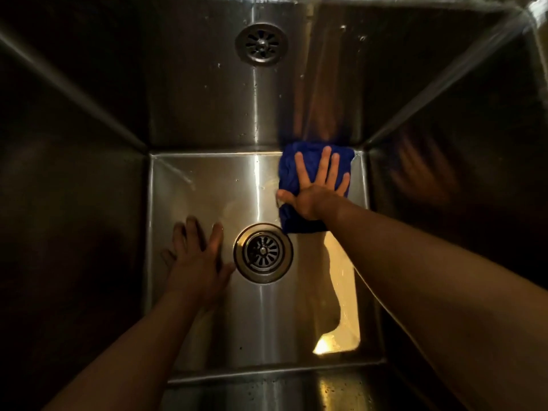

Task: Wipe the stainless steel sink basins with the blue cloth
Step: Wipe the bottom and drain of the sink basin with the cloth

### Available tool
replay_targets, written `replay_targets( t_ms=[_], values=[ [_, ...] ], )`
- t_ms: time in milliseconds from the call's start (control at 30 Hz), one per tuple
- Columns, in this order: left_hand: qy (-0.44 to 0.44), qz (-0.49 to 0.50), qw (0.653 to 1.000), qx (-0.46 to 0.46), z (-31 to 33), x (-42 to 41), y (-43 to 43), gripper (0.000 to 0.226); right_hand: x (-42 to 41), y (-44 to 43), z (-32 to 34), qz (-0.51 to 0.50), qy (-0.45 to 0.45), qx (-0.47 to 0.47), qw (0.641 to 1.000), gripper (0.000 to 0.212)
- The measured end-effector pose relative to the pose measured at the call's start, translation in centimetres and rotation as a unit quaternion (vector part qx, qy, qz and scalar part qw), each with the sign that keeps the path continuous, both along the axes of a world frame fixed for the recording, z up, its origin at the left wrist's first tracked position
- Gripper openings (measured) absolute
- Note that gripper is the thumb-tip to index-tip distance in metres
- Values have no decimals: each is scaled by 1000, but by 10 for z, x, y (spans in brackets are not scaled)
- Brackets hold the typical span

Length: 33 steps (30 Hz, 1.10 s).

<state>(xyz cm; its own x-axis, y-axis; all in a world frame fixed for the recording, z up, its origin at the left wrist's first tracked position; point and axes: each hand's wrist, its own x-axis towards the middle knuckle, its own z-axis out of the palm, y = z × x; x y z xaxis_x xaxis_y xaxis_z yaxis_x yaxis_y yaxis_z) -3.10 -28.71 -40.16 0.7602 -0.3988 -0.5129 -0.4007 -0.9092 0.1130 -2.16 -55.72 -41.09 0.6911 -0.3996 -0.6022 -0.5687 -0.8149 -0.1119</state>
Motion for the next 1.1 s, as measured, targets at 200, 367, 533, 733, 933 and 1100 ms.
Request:
replay_targets(
  t_ms=[200,367,533,733,933,1100],
  values=[
    [4,0,1000,-12,0,-1,1,82,-50,-29,-6,37,-71,-36,996,80],
    [8,14,999,-38,-2,-2,3,80,-65,-24,-8,5,-56,-45,997,77],
    [-13,6,1000,-26,-2,-3,1,82,-38,23,-6,-57,-32,-26,997,85],
    [-14,1,1000,-12,1,-2,0,83,-4,93,-4,41,-43,14,998,84],
    [-13,-1,1000,-20,-1,-2,2,84,-6,95,-2,100,-55,10,993,78],
    [-3,1,1000,-27,-2,-1,5,86,-28,37,2,103,-63,-11,993,73]
  ],
)
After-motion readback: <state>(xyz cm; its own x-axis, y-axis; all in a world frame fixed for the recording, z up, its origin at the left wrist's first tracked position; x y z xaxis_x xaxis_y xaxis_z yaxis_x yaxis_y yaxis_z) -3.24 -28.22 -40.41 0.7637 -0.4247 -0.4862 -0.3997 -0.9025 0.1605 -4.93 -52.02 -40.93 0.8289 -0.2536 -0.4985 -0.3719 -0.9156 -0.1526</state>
